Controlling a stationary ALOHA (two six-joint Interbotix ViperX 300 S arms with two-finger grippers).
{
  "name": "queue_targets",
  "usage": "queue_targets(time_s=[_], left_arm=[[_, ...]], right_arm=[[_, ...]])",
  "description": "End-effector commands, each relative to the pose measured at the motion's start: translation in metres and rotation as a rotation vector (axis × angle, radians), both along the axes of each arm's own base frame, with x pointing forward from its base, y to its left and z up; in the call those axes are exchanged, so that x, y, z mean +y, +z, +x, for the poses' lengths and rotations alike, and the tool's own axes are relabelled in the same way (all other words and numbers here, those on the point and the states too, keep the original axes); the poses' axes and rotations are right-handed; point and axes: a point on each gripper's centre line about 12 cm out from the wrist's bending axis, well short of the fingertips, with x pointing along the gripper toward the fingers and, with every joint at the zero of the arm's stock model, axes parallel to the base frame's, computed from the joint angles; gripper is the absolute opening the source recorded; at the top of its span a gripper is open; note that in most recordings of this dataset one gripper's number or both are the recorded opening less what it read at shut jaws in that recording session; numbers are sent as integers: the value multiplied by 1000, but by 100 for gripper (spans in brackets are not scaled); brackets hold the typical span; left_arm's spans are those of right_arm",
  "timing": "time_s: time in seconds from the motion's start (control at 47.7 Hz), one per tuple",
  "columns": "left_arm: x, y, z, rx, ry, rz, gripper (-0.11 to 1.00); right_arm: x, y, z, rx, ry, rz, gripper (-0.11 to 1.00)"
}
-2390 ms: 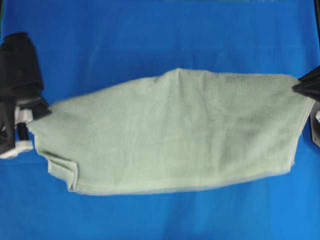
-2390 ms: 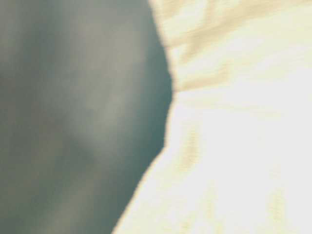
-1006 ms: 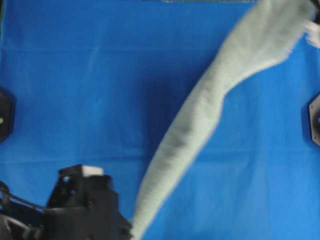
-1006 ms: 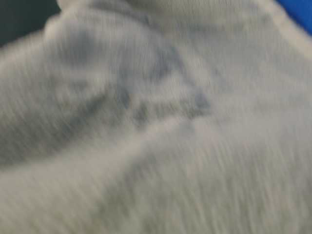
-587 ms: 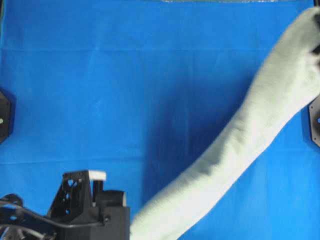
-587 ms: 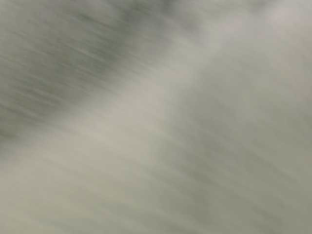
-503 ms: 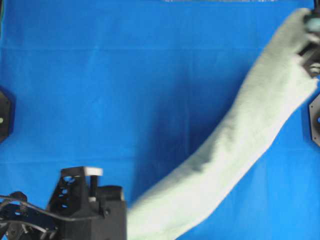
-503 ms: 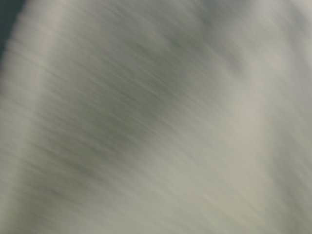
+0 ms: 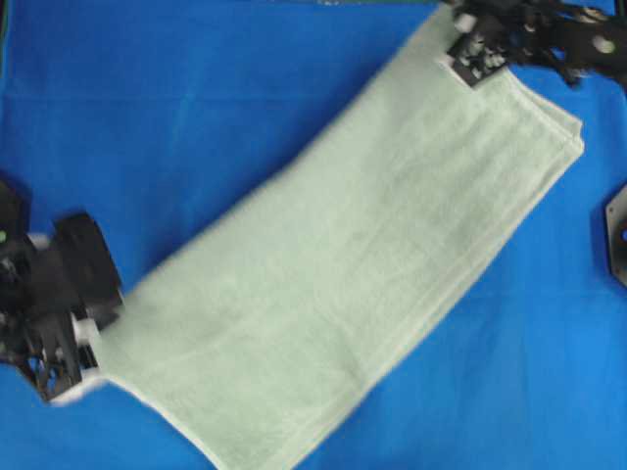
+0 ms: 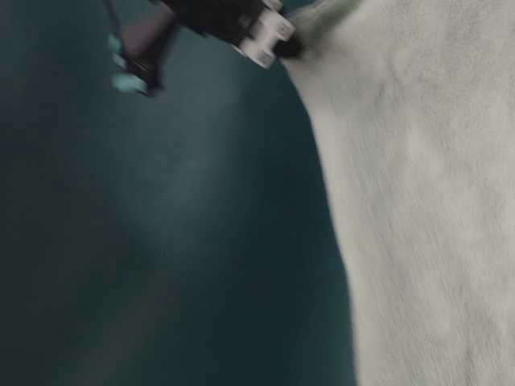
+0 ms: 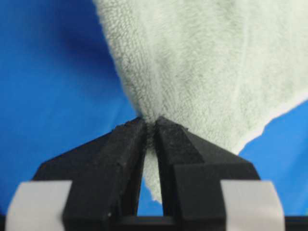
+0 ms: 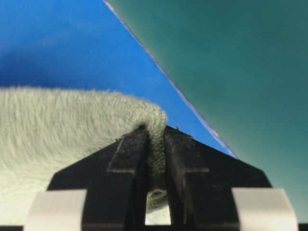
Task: Fold a bath towel.
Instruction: 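Lift the towel and swing it diagonally, laying it down as a long strip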
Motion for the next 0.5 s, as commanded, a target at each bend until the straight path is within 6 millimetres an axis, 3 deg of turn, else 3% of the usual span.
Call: queue_targets(time_s=[0.0,0.168,0.398,0.482], left_arm=[[9,-7,-10,-9,6,-9,7],[26,-21,-19,16,48,6,7],[33,-27,-20,14,64,2,7],[33,-28,-21,15,62,2,23]], right_arm=[[-18,1,12,-17,7,-12,12],[-34,-7,26,15,40,-24,12],[-38,-9,32,22,49,-26,12],[-37,-9,31,22,46,-22,12]])
